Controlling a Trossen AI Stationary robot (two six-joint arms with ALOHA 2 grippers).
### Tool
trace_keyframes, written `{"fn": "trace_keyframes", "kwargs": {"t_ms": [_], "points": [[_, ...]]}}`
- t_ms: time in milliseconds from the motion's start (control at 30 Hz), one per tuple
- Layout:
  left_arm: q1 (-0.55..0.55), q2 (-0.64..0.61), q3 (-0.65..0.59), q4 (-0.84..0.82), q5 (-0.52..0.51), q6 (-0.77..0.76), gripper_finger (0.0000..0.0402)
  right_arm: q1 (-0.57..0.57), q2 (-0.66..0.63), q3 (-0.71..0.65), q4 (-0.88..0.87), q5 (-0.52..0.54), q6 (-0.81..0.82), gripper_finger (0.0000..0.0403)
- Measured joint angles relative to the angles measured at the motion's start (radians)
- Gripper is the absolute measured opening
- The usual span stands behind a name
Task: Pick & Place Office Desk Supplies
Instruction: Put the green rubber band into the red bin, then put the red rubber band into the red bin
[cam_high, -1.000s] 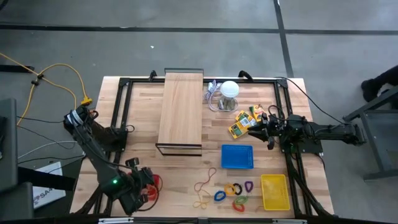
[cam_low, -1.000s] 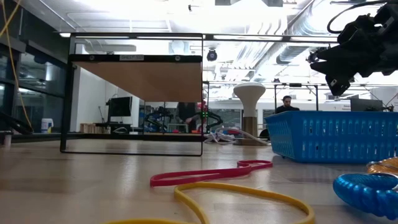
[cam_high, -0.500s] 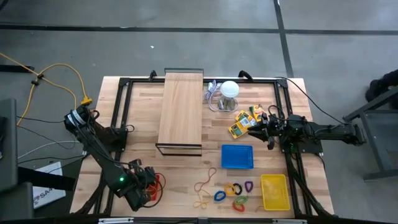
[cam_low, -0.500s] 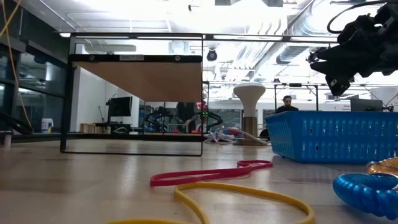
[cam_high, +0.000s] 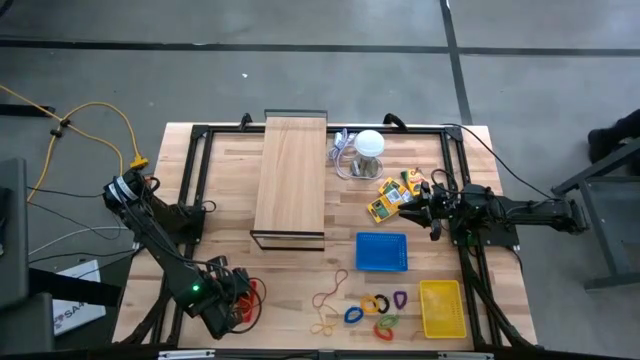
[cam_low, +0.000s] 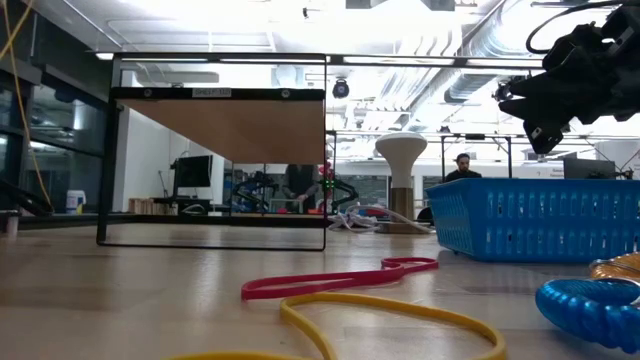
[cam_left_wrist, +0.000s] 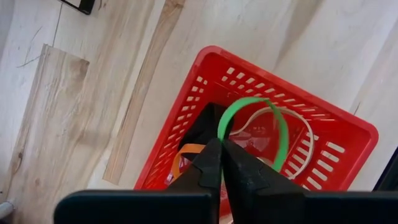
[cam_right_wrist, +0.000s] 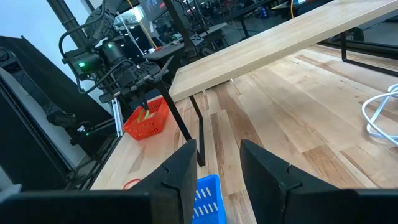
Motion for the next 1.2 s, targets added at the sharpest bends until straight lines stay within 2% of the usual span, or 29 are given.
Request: {"fn": "trace_keyframes", "kwargs": {"t_ms": [333, 867, 1000, 1200], "points": [[0.0, 0.0, 0.0, 0.0, 0.0, -0.001, 0.0059, 0.0, 0.0, 0.0, 0.0, 0.0, 0.0, 0.0111], [0.01, 0.0, 0.0, 0.007, -0.028, 0.034, 0.0063, 0.0, 0.0, 0.0, 0.0, 0.0, 0.0, 0.0111], [0.056, 0.0, 0.0, 0.045, -0.029, 0.116, 0.0063, 0.0, 0.0, 0.0, 0.0, 0.0, 0.0, 0.0111], [0.156, 0.0, 0.0, 0.162, -0.024, 0.334, 0.0063, 0.0, 0.0, 0.0, 0.0, 0.0, 0.0, 0.0111]]}}
